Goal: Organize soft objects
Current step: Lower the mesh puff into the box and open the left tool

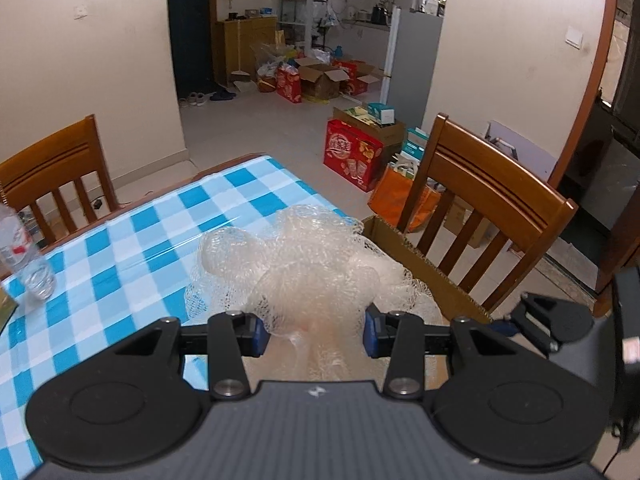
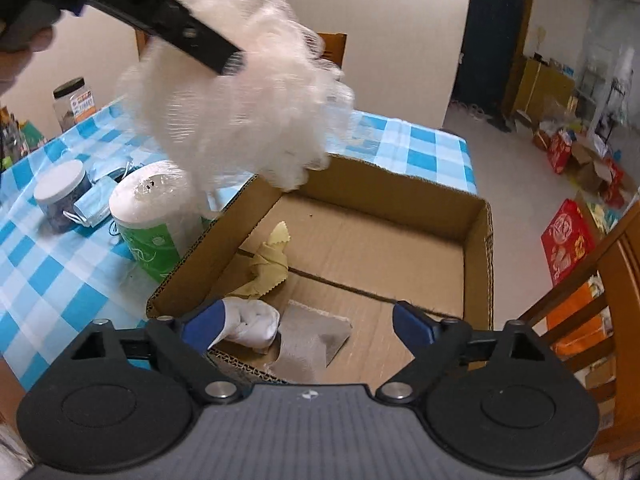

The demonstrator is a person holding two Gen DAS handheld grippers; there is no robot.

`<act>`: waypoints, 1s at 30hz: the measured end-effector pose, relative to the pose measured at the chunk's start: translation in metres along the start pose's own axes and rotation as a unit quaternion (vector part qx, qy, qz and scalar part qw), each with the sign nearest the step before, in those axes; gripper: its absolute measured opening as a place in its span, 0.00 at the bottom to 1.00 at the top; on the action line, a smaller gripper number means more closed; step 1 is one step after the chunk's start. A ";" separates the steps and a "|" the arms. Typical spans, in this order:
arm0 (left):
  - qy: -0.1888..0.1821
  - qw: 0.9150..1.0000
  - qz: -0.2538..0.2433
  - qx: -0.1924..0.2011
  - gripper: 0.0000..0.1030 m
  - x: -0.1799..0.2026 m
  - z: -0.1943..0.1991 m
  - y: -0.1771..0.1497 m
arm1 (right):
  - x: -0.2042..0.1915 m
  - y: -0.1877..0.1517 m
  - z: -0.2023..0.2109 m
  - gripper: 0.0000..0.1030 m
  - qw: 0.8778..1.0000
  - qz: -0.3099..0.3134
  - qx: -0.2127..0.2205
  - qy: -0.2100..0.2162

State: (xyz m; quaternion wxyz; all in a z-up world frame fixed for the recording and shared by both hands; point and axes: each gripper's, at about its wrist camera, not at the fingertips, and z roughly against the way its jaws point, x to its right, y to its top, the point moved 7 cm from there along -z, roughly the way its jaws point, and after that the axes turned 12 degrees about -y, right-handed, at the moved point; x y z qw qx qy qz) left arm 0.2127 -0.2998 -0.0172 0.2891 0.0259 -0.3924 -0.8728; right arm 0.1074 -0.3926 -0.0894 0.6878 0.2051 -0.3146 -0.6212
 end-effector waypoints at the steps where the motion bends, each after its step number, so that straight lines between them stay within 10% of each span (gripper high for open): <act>1: -0.002 1.000 -0.003 -0.003 0.41 0.002 -0.005 0.002 | 0.001 -0.002 0.001 0.94 1.000 -0.006 0.000 0.000; 20: -0.060 0.997 -0.041 -0.032 0.42 0.041 -0.124 0.036 | 0.037 -0.021 0.009 0.99 0.996 -0.080 -0.003 -0.048; 25: -0.047 0.997 -0.035 -0.042 0.72 0.033 -0.150 0.029 | 0.042 -0.024 0.010 1.00 0.994 -0.087 0.001 -0.059; 30: -0.033 0.998 -0.029 -0.050 0.75 0.027 -0.153 0.025 | 0.044 -0.026 0.011 1.00 0.993 -0.095 0.009 -0.072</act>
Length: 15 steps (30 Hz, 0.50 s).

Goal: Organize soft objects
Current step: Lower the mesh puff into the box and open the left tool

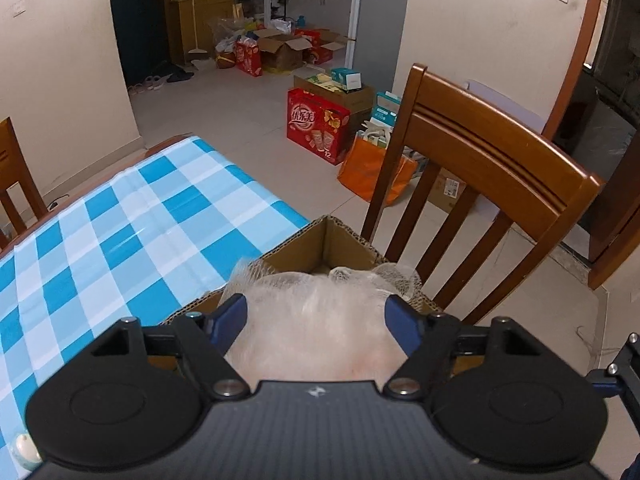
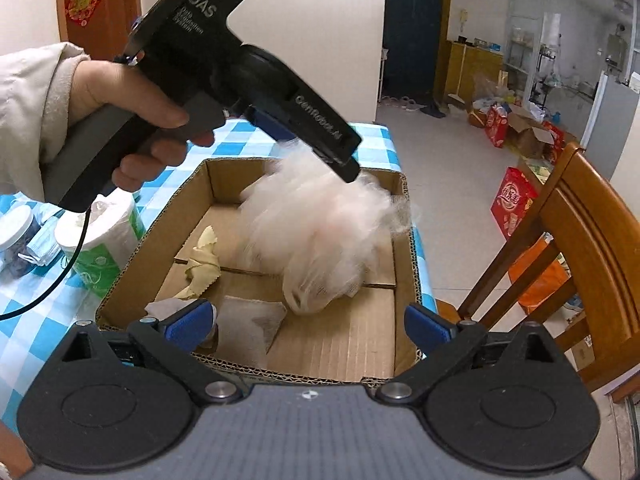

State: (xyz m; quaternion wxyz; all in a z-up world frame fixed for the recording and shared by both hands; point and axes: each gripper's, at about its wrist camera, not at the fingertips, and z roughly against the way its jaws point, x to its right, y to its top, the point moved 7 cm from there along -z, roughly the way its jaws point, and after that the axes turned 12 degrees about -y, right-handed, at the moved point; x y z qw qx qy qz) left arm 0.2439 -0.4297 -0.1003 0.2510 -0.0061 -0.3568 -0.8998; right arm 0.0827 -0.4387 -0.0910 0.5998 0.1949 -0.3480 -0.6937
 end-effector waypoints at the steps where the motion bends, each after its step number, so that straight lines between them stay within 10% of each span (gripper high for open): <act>1: 0.002 1.000 -0.003 0.001 0.80 0.000 0.003 0.000 | 0.000 0.000 0.000 1.00 1.000 0.000 0.000 -0.001; 15: 0.042 0.998 -0.031 0.039 0.98 0.006 0.067 -0.015 | -0.018 -0.001 0.002 1.00 0.999 0.025 -0.027 0.004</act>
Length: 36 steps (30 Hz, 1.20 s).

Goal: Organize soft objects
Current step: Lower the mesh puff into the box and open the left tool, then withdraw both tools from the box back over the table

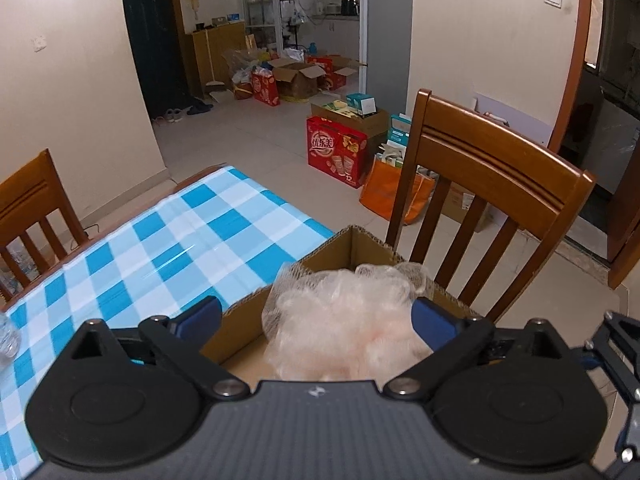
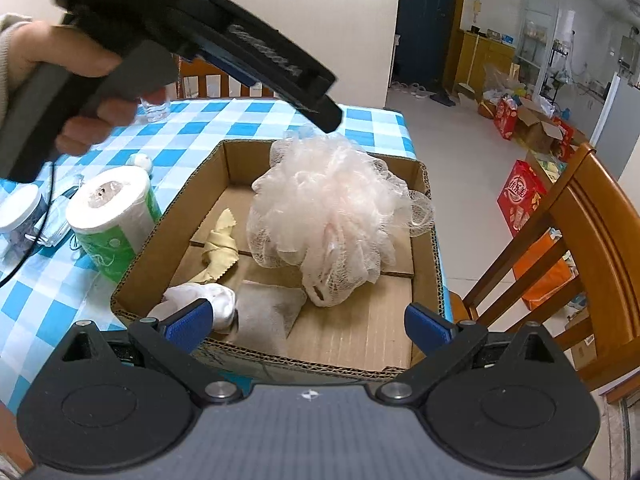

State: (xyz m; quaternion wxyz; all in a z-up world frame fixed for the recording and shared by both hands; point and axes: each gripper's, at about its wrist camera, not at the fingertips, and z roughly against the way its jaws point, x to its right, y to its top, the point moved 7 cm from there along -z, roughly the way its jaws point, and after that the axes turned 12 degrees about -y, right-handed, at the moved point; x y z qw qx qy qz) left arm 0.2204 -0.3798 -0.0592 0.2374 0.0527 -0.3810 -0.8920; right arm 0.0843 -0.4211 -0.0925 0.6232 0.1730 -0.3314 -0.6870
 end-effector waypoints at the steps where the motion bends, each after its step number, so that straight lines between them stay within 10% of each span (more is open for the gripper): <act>1: 0.002 1.000 0.000 0.002 0.98 0.001 0.004 -0.002 | -0.002 0.000 0.001 1.00 1.000 0.001 0.000 -0.002; 36: 0.080 0.993 0.083 0.000 0.99 -0.042 0.148 -0.184 | -0.119 0.008 0.040 1.00 1.000 0.026 -0.005 -0.002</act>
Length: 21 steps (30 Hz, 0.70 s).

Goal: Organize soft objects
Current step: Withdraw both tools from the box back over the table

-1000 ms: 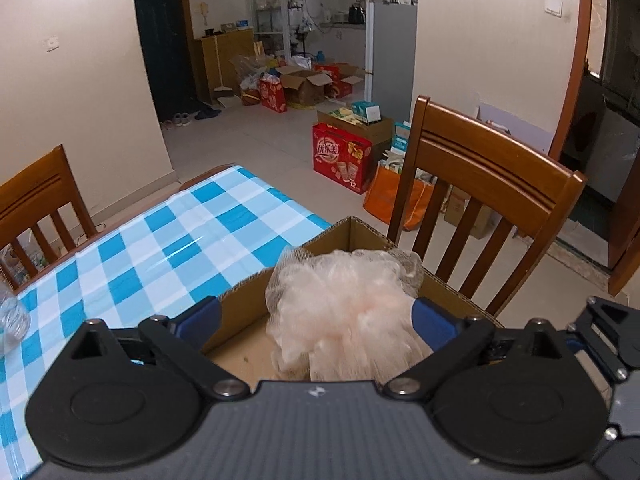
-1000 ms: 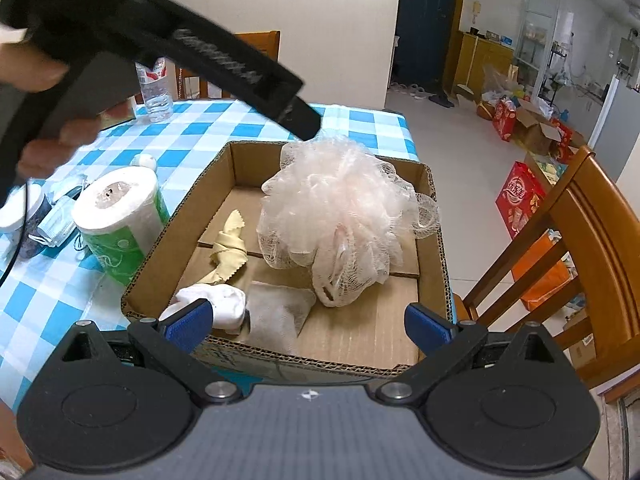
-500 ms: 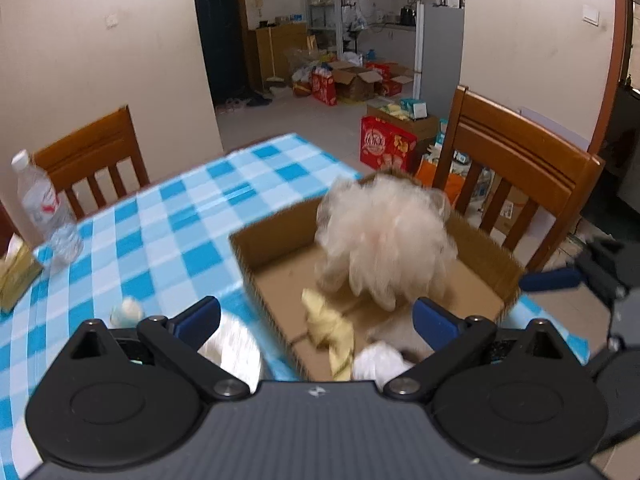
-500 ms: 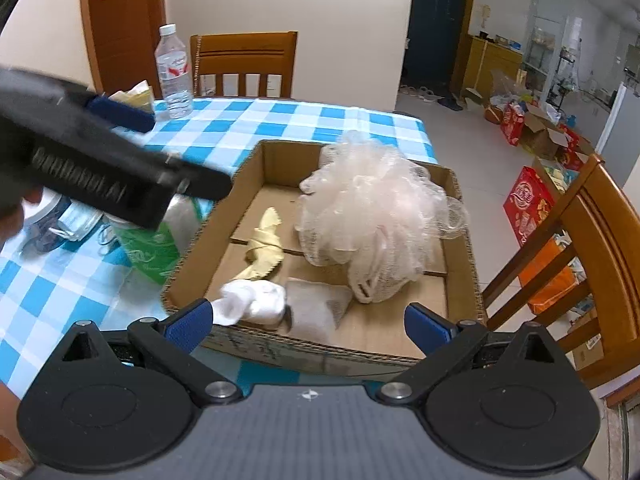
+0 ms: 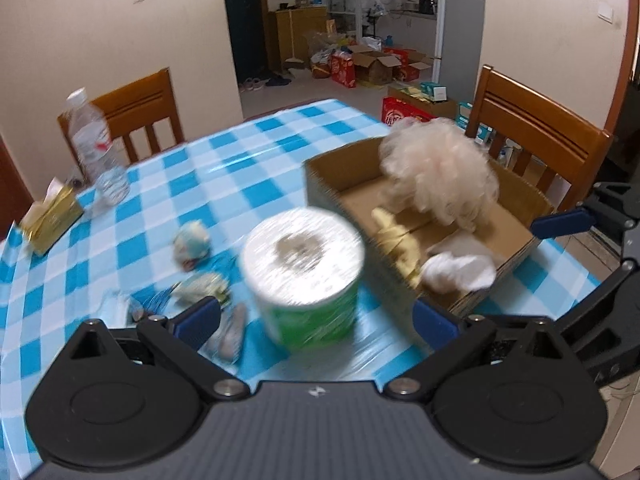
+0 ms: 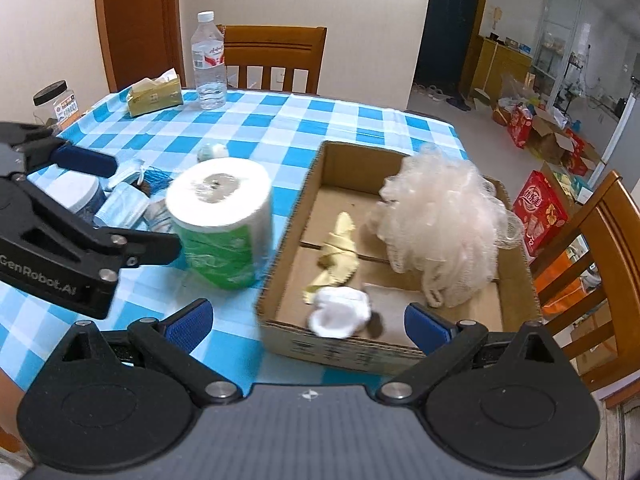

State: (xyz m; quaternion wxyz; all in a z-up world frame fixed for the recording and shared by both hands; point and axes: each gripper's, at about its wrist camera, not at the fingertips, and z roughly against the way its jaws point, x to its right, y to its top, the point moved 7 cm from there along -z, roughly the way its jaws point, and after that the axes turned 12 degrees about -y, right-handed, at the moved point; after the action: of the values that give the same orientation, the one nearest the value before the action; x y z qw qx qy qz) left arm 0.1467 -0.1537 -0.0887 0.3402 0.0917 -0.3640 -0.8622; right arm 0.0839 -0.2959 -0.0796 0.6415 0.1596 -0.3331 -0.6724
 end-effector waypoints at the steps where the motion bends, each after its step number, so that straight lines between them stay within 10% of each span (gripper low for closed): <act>1: 0.000 1.000 0.002 -0.002 0.99 -0.007 0.004 -0.005 | -0.008 0.002 0.002 1.00 1.000 0.001 -0.001 -0.002; 21: 0.043 0.998 0.038 -0.019 0.99 -0.120 0.053 -0.048 | -0.143 0.024 0.005 1.00 0.997 0.061 -0.019 0.051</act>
State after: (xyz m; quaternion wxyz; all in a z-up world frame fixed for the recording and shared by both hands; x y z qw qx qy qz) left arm 0.1900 -0.0213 -0.0944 0.3901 0.1082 -0.3360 -0.8504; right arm 0.1165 -0.1553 -0.0904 0.7003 0.1605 -0.2964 -0.6293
